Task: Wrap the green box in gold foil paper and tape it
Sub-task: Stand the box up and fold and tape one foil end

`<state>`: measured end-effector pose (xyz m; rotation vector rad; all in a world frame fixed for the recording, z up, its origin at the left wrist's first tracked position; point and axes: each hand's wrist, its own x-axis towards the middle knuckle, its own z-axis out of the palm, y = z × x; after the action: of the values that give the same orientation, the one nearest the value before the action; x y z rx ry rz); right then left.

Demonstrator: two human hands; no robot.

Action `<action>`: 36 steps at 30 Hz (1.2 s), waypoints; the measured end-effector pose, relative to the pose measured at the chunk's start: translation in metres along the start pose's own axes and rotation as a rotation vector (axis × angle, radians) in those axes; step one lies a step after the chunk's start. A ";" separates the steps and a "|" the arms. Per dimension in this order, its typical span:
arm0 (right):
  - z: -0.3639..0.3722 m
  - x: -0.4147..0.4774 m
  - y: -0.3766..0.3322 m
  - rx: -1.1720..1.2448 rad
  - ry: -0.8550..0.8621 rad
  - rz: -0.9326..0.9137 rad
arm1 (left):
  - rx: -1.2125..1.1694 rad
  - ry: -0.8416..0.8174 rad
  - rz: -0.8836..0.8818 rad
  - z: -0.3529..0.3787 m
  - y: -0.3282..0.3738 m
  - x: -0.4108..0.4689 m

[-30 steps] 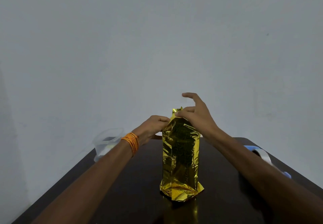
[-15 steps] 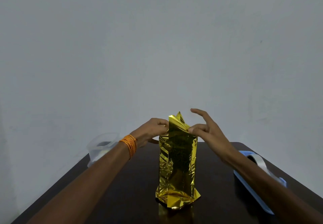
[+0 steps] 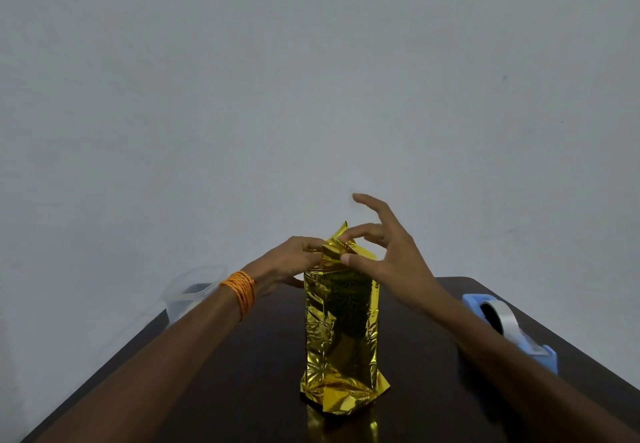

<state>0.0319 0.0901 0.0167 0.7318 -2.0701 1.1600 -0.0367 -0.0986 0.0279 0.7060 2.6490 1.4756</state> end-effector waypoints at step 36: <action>-0.041 0.045 0.013 -0.019 -0.251 0.379 | -0.004 -0.021 0.048 0.014 0.006 -0.011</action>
<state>0.0048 0.1252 0.0605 0.5075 -2.5054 1.3009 -0.0213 -0.0898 0.0228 0.7856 2.6310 1.4751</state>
